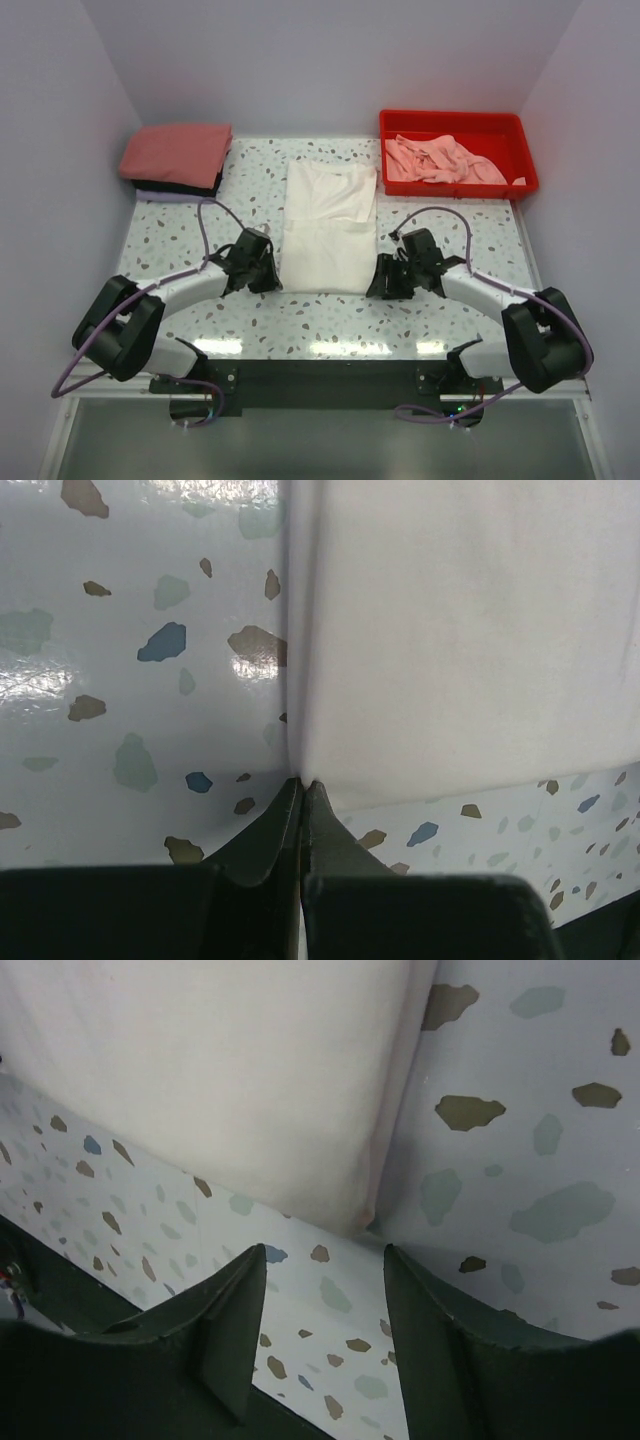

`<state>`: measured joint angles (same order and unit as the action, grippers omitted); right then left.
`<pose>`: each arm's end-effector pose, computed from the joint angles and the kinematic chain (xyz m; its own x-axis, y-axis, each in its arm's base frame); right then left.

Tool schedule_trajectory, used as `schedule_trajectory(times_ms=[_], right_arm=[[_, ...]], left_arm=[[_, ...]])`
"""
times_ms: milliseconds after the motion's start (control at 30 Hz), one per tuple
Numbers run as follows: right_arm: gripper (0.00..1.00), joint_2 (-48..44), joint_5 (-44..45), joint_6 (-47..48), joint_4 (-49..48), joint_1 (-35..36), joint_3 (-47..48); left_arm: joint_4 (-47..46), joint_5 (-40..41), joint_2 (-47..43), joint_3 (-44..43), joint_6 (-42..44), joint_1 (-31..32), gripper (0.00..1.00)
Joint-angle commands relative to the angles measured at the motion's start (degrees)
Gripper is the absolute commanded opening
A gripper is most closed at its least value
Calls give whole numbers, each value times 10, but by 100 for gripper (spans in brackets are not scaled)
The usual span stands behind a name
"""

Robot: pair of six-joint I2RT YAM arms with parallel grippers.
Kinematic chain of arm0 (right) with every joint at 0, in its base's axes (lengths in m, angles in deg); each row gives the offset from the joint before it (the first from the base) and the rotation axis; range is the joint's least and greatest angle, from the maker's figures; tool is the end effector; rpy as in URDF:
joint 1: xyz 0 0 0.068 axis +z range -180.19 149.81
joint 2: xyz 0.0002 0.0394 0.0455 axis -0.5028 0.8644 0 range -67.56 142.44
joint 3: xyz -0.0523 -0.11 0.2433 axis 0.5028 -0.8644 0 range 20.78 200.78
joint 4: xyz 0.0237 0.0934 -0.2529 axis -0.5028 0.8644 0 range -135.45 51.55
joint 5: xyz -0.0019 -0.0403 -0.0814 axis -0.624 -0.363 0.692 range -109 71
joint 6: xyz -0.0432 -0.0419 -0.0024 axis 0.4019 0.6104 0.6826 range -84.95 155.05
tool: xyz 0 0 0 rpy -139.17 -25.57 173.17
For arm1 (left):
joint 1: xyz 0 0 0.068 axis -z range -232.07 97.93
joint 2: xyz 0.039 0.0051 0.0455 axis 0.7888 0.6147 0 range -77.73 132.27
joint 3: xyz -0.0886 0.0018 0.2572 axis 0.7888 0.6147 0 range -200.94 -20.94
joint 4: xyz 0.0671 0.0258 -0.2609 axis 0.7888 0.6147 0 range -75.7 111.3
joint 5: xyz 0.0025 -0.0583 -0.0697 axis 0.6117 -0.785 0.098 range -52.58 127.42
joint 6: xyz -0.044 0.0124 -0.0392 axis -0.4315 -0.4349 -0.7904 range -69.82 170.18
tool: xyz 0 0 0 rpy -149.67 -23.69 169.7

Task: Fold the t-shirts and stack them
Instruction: Fold the tshirt

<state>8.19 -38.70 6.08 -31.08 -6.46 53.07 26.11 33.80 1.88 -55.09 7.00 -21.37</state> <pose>0.2165 0.1117 0.1389 -0.9411 0.0845 -0.3275 -0.0998 0.8558 0.5076 0.2204 -0.1341 0.1332 -0.8962 -0.2621 -0.3578 -0.1021 0.9070 -0.4086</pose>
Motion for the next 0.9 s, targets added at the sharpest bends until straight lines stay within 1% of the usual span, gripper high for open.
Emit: schedule_trajectory(times_ms=[0, 267, 500, 600, 700, 733, 867], right_arm=[[52, 3, -7, -23, -29, 11, -13], [33, 23, 18, -29, -45, 13, -15], [27, 48, 33, -10, -47, 13, -7], [18, 56, 34, 2, -47, 12, -2], [0, 57, 25, 17, -47, 13, 0], [0, 55, 13, 22, -43, 13, 0], [0, 27, 13, 37, -22, 31, -9]], left_arm=[[12, 8, -17, 5, -13, 6, 0], [15, 8, -20, 4, -16, 9, 0], [22, 13, -21, 0, -15, 11, 0], [21, 17, -21, 0, -14, 11, 0], [20, 16, -21, 0, -15, 12, 0], [22, 14, -22, 0, -14, 13, 0], [37, 16, -29, 10, -23, 23, 0]])
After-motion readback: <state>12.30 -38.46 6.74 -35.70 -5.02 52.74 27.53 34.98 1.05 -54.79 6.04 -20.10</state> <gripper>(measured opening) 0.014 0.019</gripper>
